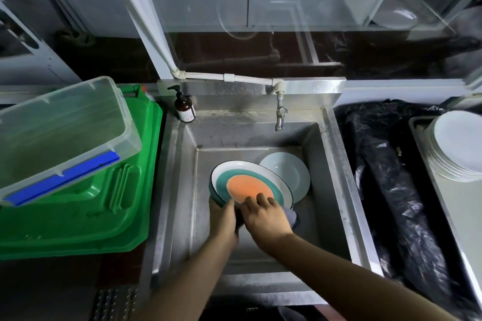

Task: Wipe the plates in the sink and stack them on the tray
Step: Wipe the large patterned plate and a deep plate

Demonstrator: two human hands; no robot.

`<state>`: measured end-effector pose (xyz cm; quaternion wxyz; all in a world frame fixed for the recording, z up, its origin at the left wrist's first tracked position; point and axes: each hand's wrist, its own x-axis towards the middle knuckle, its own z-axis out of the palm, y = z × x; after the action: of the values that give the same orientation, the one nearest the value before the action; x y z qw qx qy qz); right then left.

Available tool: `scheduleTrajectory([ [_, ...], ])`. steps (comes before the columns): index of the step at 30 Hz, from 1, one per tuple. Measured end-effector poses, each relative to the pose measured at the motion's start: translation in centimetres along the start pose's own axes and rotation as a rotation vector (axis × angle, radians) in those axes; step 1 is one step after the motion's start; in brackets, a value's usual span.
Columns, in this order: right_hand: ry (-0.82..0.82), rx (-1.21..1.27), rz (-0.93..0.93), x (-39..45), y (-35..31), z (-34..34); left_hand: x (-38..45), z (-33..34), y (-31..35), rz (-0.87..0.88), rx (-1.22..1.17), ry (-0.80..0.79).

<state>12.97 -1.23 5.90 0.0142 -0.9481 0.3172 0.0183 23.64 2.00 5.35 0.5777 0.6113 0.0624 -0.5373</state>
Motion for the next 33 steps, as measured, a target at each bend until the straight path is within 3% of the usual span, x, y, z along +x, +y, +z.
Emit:
scheduleTrajectory([
  [6,0.06,0.023,-0.259,-4.3,6.4,1.7,3.6,-5.5,5.5,-0.114,0.213,-0.123],
  [9,0.078,0.005,-0.257,-3.3,6.0,1.1,5.0,-5.6,6.5,-0.091,0.234,-0.076],
  [12,0.019,-0.023,-0.147,-1.3,2.8,0.5,3.9,-3.3,3.0,0.024,0.172,-0.017],
  [16,-0.061,0.002,-0.017,0.4,0.1,1.2,1.8,-1.3,-0.2,-0.045,0.049,0.022],
  [22,-0.032,0.108,-0.255,-3.6,6.0,2.3,5.3,-6.3,6.4,-0.112,0.336,-0.212],
  [26,0.036,0.058,-0.318,-2.9,6.0,1.8,6.7,-7.2,7.3,-0.149,0.325,-0.148],
  [29,0.042,0.02,-0.261,-1.6,3.3,1.2,5.3,-5.5,4.1,-0.04,0.234,0.003],
  [33,-0.171,0.009,-0.055,0.0,0.4,1.2,2.0,-2.7,-0.3,-0.073,0.05,0.022],
])
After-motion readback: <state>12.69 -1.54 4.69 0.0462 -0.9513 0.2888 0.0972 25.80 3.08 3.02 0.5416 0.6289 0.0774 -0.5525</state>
